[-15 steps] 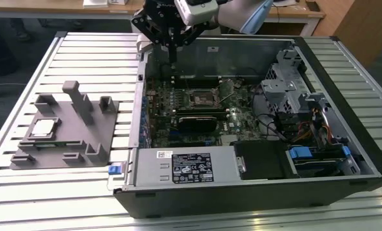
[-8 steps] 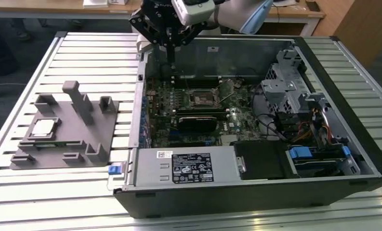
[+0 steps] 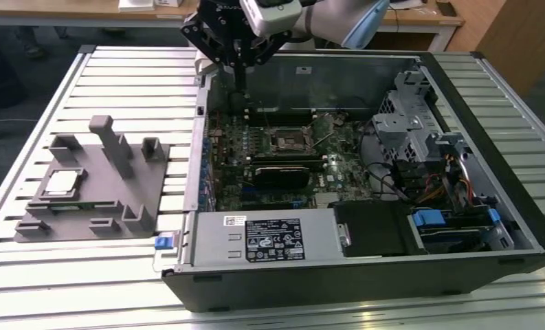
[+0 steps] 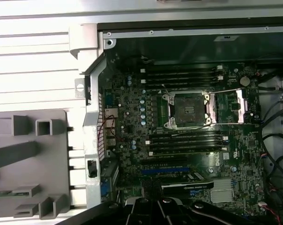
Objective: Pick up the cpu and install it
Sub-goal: 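Reach for the cpu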
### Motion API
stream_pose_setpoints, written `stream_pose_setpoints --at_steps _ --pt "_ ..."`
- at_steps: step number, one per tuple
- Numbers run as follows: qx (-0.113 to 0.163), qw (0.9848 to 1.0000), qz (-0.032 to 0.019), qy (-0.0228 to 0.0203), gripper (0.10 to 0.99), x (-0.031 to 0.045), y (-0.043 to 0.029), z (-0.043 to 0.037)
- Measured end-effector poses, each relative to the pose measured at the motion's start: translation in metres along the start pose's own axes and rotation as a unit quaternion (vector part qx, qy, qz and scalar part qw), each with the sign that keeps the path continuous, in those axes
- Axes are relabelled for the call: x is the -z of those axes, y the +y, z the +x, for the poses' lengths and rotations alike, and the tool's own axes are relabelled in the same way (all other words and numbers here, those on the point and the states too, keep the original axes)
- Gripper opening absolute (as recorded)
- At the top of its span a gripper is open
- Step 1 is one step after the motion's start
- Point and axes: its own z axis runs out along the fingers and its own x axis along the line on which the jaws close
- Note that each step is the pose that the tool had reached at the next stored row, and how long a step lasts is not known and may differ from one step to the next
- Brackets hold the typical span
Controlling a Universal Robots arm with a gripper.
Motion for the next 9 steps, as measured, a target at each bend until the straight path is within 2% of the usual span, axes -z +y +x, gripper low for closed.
stream_pose_setpoints --at_steps 9 --pt "0.000 1.0000 0.0000 0.0000 0.106 -0.0001 -0.0004 0.0051"
